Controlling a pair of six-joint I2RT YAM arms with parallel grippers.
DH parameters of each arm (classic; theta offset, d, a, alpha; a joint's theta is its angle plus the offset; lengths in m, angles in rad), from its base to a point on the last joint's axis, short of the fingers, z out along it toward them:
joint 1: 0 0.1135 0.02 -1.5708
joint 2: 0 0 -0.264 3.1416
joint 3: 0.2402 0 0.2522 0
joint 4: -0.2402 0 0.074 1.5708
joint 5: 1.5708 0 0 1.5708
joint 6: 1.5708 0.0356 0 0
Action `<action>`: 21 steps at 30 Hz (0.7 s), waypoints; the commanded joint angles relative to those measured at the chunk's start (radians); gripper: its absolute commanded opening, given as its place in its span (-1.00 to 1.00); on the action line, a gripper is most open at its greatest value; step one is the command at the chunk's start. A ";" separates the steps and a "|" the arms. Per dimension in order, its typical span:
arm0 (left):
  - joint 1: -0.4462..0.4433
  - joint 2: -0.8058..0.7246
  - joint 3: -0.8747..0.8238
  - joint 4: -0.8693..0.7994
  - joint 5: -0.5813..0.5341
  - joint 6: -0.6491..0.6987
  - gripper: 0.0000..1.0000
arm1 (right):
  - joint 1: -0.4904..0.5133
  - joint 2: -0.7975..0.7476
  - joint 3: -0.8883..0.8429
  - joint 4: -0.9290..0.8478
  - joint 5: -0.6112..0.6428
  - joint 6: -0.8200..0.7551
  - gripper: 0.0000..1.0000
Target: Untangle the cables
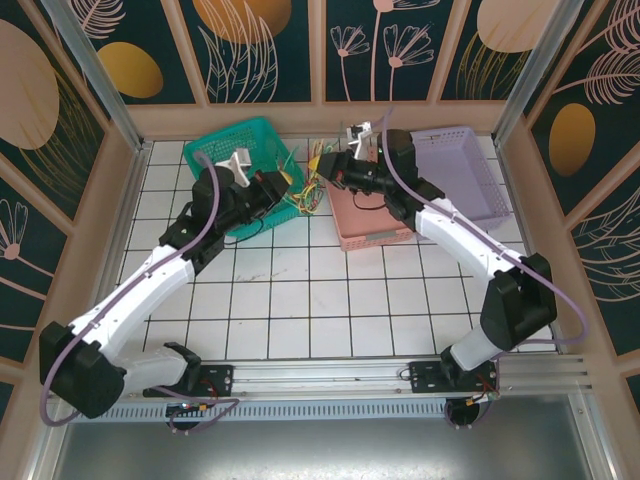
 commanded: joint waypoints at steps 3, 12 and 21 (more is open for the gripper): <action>0.004 -0.101 -0.095 -0.014 -0.169 -0.097 -1.00 | -0.040 -0.117 -0.105 0.185 0.078 0.063 -1.00; 0.004 -0.140 -0.200 0.030 -0.158 -0.283 -1.00 | -0.056 -0.233 -0.331 0.547 0.231 0.180 -1.00; 0.004 -0.080 -0.063 0.051 -0.035 -0.183 0.33 | -0.067 -0.123 -0.208 0.468 0.024 0.058 -1.00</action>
